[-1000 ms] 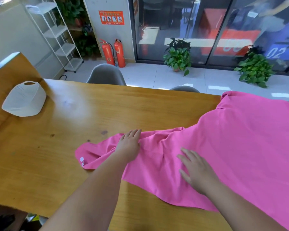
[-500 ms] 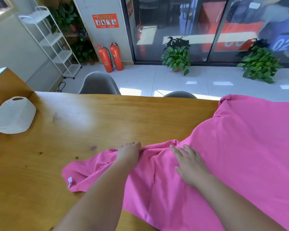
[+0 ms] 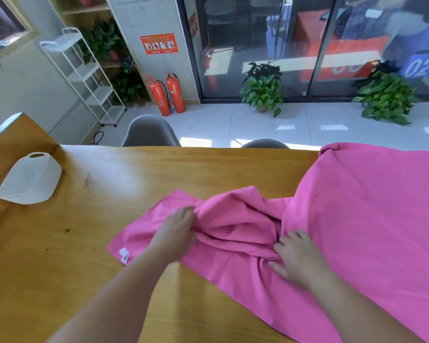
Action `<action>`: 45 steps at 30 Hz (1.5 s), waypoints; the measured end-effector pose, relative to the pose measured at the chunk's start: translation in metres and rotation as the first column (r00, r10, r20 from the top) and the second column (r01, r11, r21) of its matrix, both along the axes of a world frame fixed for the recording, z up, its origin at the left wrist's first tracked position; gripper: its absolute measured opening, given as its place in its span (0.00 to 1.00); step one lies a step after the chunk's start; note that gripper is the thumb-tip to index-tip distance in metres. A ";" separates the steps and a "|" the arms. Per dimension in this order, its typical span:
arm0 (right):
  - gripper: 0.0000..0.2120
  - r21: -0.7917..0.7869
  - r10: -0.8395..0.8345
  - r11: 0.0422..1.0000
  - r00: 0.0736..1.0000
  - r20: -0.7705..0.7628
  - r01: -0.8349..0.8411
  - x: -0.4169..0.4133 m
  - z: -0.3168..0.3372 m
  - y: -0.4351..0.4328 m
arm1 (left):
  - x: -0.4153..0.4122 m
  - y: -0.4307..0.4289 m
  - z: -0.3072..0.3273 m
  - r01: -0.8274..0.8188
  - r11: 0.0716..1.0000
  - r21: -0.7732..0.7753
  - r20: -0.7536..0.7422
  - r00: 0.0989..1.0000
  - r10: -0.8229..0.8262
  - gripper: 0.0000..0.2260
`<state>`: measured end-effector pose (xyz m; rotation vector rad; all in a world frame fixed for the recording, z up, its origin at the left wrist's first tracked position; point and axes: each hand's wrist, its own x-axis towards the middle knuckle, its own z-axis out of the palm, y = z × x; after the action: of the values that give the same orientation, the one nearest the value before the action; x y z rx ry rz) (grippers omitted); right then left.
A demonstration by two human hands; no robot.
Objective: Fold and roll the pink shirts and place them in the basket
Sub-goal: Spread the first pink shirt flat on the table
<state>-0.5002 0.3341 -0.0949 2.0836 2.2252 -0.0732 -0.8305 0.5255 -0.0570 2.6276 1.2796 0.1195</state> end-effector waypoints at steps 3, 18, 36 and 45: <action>0.21 0.020 -0.037 0.999 0.999 -0.037 0.038 -0.010 0.002 -0.004 | -0.020 -0.045 -0.035 0.130 0.968 -0.216 -0.260 0.948 -0.185 0.27; 0.33 -0.137 -0.077 0.989 0.973 -0.217 0.048 -0.082 0.018 0.037 | -0.044 -0.078 -0.035 -0.160 0.987 -0.006 -0.083 0.984 0.159 0.20; 0.30 -0.359 -0.277 0.911 0.946 -0.170 0.203 -0.089 0.025 0.010 | 0.049 0.019 -0.029 -0.138 0.988 -0.075 0.183 0.972 0.149 0.12; 0.17 -0.201 -0.300 0.938 0.952 -0.057 0.283 -0.088 0.016 0.029 | 0.004 0.005 -0.009 0.242 0.969 -0.051 0.068 0.969 -0.238 0.24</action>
<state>-0.5885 0.3630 -0.0786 2.3211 1.8456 -0.3891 -0.8262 0.5301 -0.0659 2.6803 0.9216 0.1196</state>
